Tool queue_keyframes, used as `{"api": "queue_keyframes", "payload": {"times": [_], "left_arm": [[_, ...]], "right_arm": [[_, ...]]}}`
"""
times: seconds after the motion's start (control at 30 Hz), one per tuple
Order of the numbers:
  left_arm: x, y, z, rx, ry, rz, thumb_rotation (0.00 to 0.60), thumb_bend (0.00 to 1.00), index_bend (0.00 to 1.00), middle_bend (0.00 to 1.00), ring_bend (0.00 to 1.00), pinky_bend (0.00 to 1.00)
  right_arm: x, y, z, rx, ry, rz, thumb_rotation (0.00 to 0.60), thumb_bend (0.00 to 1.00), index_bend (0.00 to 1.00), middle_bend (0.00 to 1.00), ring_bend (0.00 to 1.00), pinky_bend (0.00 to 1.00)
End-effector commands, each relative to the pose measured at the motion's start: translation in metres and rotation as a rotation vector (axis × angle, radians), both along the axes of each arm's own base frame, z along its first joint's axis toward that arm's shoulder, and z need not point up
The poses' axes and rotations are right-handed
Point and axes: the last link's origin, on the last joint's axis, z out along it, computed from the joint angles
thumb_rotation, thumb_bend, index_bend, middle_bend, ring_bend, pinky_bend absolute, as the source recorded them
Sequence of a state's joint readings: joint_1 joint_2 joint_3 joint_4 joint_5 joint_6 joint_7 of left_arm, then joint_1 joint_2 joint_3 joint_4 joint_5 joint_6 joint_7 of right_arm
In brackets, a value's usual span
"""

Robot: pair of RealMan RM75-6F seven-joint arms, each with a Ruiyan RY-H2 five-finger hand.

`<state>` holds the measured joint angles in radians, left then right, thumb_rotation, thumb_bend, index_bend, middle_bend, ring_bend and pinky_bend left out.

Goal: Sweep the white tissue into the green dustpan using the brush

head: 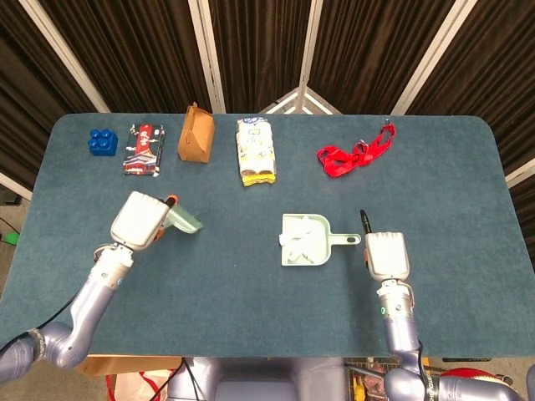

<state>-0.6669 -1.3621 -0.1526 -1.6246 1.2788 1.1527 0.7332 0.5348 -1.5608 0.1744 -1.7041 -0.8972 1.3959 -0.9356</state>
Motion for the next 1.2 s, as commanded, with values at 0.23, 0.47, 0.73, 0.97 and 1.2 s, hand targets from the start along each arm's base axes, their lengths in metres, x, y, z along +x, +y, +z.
{"api": "queue_keyframes", "payload": {"times": [0.23,0.47,0.73,0.97,1.2], "left_arm": [[0.005,-0.011,-0.001,-0.026,-0.126,0.063,0.600,0.00,0.03,0.12,0.43,0.60],[0.008,-0.028,0.012,-0.040,-0.265,0.104,0.600,0.00,0.01,0.00,0.25,0.43],[0.002,-0.038,0.033,-0.032,-0.363,0.138,0.600,0.00,0.01,0.00,0.20,0.41],[-0.046,-0.083,0.056,-0.040,-0.362,0.271,0.600,0.00,0.00,0.00,0.00,0.11],[-0.089,-0.146,0.081,-0.071,-0.425,0.337,0.600,0.00,0.00,0.00,0.00,0.04]], "right_arm": [[-0.001,-0.001,0.010,-0.023,-0.016,0.003,0.600,0.52,0.00,0.84,0.78,0.80],[-0.009,-0.002,0.024,-0.053,-0.030,0.017,0.600,0.52,0.00,0.71,0.64,0.71],[-0.016,-0.003,0.047,-0.072,-0.052,0.030,0.600,0.52,0.00,0.53,0.45,0.48],[-0.036,0.025,0.064,-0.029,-0.146,0.044,0.600,0.43,0.00,0.02,0.00,0.04],[-0.062,0.066,0.093,-0.029,-0.220,0.047,0.600,0.33,0.00,0.00,0.00,0.00]]}}
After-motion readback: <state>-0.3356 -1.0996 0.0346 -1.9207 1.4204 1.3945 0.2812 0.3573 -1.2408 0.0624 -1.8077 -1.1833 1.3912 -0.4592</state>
